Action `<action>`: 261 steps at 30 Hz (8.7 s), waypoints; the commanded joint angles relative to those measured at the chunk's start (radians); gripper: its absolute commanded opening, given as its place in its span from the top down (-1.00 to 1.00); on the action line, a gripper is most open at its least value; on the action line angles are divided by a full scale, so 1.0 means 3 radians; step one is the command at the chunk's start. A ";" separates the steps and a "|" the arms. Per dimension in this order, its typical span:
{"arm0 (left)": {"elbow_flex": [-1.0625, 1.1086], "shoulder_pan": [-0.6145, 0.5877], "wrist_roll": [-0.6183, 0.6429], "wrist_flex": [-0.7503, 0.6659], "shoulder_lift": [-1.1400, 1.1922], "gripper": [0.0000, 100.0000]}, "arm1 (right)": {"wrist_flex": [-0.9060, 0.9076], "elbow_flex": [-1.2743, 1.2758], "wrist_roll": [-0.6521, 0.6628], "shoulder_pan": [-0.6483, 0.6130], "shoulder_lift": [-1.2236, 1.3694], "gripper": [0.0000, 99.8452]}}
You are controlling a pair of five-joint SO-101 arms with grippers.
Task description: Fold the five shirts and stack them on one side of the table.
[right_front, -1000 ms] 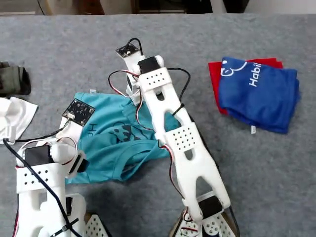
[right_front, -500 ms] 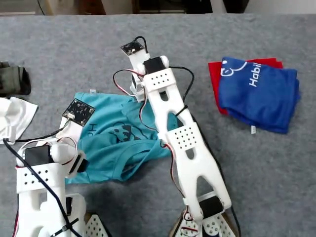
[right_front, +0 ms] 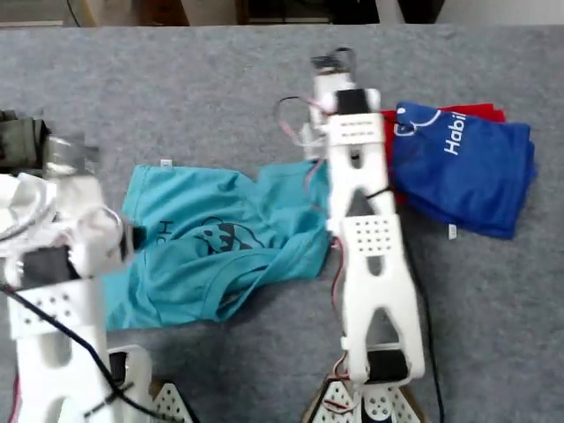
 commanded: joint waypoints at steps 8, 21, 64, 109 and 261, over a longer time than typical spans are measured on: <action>-0.2184 -0.0179 0.1473 -0.0051 0.2565 0.52 | -0.0102 -0.0309 -0.0240 0.0141 0.0269 1.00; -0.5166 0.0220 0.2491 0.1151 0.5260 0.52 | 0.0020 -0.0315 -0.0215 0.0125 0.0274 1.00; -0.7171 0.0194 0.2910 0.1642 0.6866 0.96 | 0.0015 -0.0315 -0.0220 0.0125 0.0274 1.00; -0.5785 -0.0189 0.1790 0.1565 0.0570 0.96 | -0.0839 -0.0289 -0.0072 -0.0105 -0.5378 0.99; -0.1227 -0.0092 0.0517 0.0051 0.2519 0.96 | -0.0757 0.5680 0.1135 -0.0079 -0.5020 1.00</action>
